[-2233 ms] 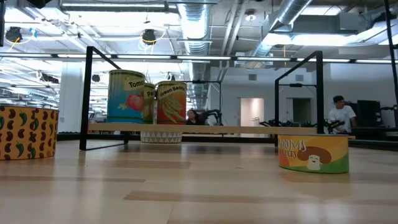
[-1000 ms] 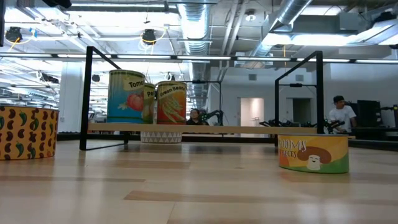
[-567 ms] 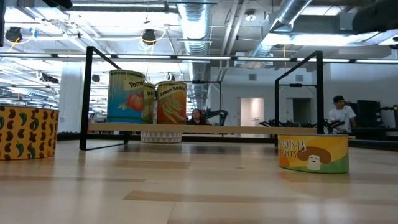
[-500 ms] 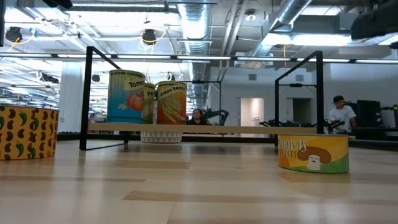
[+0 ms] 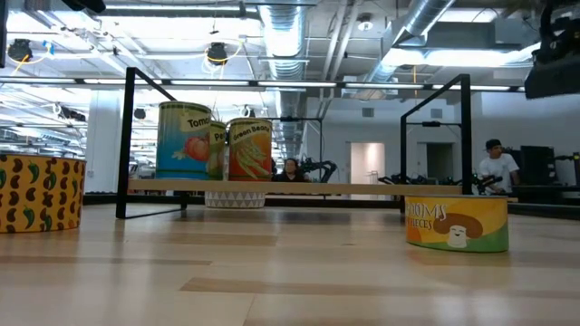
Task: Pick and place cans onto a shelf
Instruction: Put the canned corn on the shelf
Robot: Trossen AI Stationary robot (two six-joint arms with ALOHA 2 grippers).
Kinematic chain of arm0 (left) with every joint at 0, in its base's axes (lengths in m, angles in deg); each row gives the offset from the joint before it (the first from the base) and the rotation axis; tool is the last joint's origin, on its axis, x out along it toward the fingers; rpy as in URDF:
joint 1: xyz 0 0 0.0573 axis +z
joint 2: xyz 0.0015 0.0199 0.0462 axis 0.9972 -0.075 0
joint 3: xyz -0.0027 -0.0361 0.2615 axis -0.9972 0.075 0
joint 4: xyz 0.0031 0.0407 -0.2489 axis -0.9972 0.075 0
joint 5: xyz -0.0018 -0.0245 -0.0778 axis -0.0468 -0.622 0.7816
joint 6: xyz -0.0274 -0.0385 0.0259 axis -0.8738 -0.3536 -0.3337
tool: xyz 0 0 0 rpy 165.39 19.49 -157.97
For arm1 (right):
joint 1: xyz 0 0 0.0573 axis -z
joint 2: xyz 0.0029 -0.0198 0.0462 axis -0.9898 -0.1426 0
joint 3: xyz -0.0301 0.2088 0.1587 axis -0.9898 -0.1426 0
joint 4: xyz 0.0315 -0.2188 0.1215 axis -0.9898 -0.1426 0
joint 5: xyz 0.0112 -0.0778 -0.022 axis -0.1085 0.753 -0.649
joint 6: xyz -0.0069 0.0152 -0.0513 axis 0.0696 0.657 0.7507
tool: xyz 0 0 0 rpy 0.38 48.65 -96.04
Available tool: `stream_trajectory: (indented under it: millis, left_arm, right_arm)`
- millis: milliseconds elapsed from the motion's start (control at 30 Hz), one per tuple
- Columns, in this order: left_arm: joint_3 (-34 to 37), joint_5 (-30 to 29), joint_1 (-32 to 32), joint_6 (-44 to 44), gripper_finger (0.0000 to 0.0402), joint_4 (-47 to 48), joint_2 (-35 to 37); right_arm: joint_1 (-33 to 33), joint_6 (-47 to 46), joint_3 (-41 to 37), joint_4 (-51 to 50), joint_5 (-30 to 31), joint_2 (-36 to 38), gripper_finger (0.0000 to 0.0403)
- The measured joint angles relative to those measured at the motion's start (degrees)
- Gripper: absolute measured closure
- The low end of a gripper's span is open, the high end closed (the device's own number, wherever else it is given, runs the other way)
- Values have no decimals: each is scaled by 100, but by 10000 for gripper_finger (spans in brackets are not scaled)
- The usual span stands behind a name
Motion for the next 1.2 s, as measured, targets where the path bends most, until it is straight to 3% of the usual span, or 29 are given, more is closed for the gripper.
stream_trajectory:
  millis: [400,733,933,1200]
  left_arm:
    - [0,0,0,66,329,-1,0]
    - [0,0,0,-55,329,0,0]
    - [0,-2,0,-56,329,0,0]
    - [0,-2,0,-61,329,0,0]
  right_arm:
    - [7,351,11,-321,68,-17,386]
    - [147,1039,832,-1047,123,-30,398]
    - [259,1304,1639,-1730,1194,-30,399]
    - [787,3028,2624,-1292,2557,-23,399]
